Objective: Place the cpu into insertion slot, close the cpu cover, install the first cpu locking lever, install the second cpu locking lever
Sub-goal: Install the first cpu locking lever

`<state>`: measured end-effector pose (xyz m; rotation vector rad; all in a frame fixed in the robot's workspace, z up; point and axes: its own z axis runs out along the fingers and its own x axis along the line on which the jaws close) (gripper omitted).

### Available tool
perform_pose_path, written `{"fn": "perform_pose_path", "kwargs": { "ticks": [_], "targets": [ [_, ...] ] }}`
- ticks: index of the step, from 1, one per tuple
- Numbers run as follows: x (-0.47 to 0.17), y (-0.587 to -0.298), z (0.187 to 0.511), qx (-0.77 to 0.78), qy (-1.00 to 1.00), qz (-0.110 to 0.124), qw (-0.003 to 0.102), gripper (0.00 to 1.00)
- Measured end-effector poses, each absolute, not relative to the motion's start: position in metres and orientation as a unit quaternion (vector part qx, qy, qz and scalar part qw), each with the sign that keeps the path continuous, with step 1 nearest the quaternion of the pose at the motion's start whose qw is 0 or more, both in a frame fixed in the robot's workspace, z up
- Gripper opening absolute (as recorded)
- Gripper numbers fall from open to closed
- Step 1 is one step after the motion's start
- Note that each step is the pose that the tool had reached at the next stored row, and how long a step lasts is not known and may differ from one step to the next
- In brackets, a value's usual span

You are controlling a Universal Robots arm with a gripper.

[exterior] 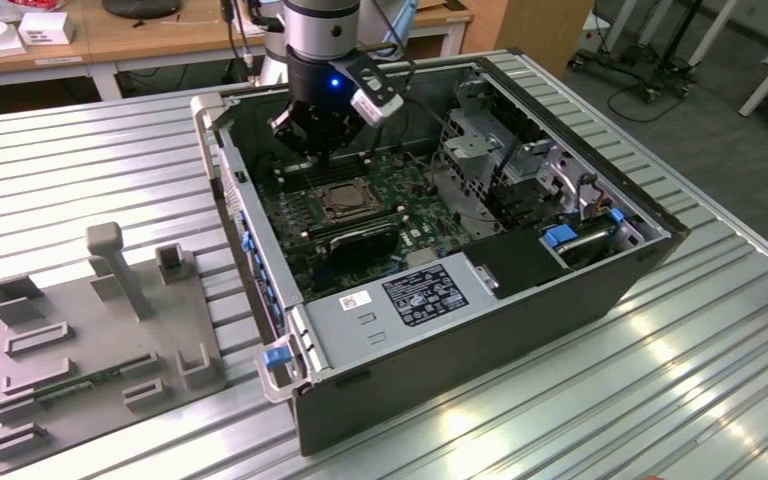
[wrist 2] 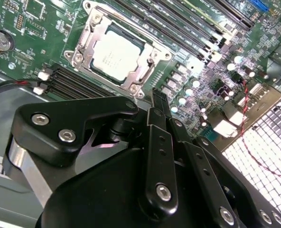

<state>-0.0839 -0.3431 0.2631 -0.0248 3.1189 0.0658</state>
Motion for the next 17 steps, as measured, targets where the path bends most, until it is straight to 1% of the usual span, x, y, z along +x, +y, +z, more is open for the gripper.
{"fn": "perform_pose_path", "kwargs": {
  "ticks": [10,17],
  "targets": [
    [-0.099,-0.343,0.262,-0.008,1.000,0.023,0.012,0.11],
    [-0.100,-0.343,0.262,-0.008,0.999,0.053,0.012,0.11]
  ]
}}
